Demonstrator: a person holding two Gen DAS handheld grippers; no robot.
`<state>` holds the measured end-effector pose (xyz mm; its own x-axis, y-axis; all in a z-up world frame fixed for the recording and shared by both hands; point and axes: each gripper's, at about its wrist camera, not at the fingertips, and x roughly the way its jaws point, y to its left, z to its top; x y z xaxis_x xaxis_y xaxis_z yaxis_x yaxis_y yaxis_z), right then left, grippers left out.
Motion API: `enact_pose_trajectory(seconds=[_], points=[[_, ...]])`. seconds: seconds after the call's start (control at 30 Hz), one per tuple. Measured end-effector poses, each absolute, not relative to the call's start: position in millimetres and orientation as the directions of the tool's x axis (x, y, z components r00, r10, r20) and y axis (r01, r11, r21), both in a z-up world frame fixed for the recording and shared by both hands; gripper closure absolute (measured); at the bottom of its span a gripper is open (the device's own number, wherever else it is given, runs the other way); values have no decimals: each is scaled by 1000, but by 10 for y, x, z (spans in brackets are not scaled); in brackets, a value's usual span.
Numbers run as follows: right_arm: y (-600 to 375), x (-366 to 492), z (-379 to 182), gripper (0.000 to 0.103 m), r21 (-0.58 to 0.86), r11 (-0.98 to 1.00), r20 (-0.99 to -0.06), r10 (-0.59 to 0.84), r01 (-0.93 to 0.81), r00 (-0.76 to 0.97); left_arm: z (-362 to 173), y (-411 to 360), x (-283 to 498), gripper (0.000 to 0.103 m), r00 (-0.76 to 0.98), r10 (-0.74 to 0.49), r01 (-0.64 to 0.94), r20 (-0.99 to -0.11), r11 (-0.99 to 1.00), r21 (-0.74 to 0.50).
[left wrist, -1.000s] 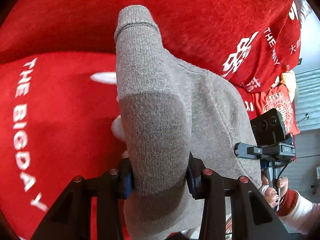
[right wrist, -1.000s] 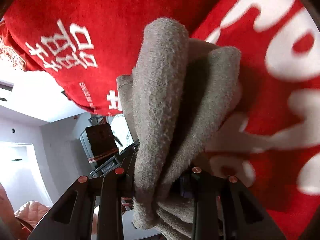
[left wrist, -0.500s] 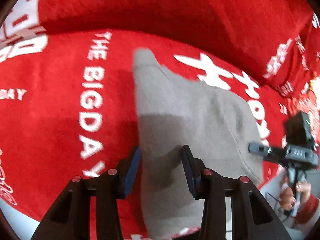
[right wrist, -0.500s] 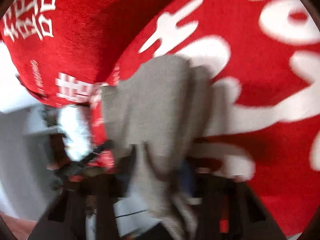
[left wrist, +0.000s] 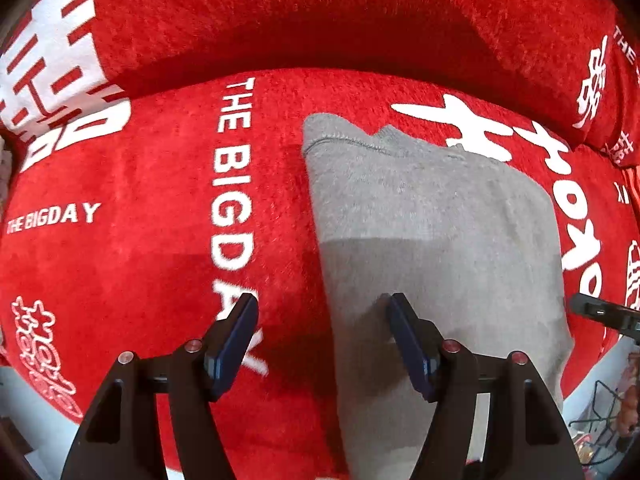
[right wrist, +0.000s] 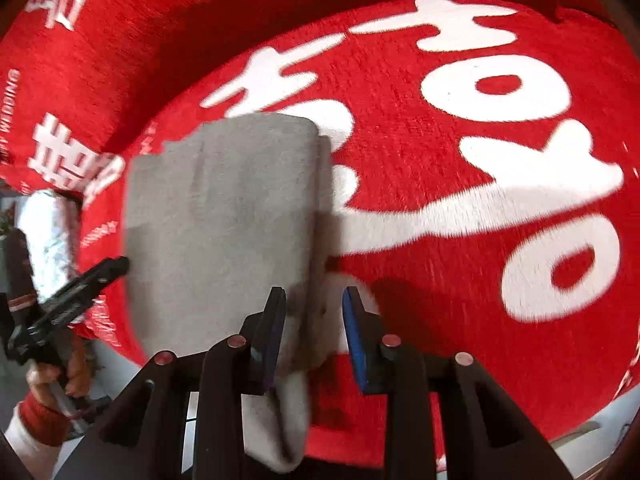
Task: Fold small clothes
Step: 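Lower the bundle onto the bedspread and open both grippers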
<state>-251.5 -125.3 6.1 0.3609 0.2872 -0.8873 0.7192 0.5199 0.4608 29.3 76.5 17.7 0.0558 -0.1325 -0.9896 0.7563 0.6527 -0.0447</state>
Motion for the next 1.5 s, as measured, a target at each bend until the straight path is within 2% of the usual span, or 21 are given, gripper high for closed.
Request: enact_pose_trajectory(seconds=[0.17, 0.33, 0.47, 0.53, 0.83, 1.03, 1.17, 1.3, 1.5], points=[[-839, -2453, 216, 72, 485, 551, -874, 339, 679, 348, 203, 871, 150, 34, 49, -80, 755, -996, 655, -16], [-488, -2411, -164, 72, 317, 613, -936, 326, 724, 134, 249, 962, -1, 34, 34, -62, 753, -998, 658, -15], [-555, -2539, -114, 72, 324, 550, -930, 333, 770, 154, 309, 1028, -78, 34, 25, -59, 749, -998, 662, -20], [-585, -2542, -12, 69, 318, 553, -935, 316, 770, 159, 331, 1056, -112, 34, 16, -52, 753, -999, 658, -22], [-604, -2411, 246, 69, 336, 543, -933, 302, 770, 194, 439, 1132, -220, 34, -7, -39, 757, -999, 652, -31], [-595, -2276, 115, 69, 319, 535, -939, 293, 782, 183, 244, 1175, -265, 34, -27, 7, 763, -1000, 646, -16], [-573, -2274, -119, 68, 266, 556, -946, 310, 787, 101, 7, 1225, -345, 34, -51, 62, 776, -997, 630, -1], [-559, -2320, -237, 50, 239, 560, -948, 312, 793, 66, -126, 1272, -429, 34, -64, 90, 793, -994, 610, 4], [-561, -2418, -55, 49, 251, 559, -947, 311, 790, 80, -47, 1272, -412, 34, -65, 74, 783, -995, 622, -5]])
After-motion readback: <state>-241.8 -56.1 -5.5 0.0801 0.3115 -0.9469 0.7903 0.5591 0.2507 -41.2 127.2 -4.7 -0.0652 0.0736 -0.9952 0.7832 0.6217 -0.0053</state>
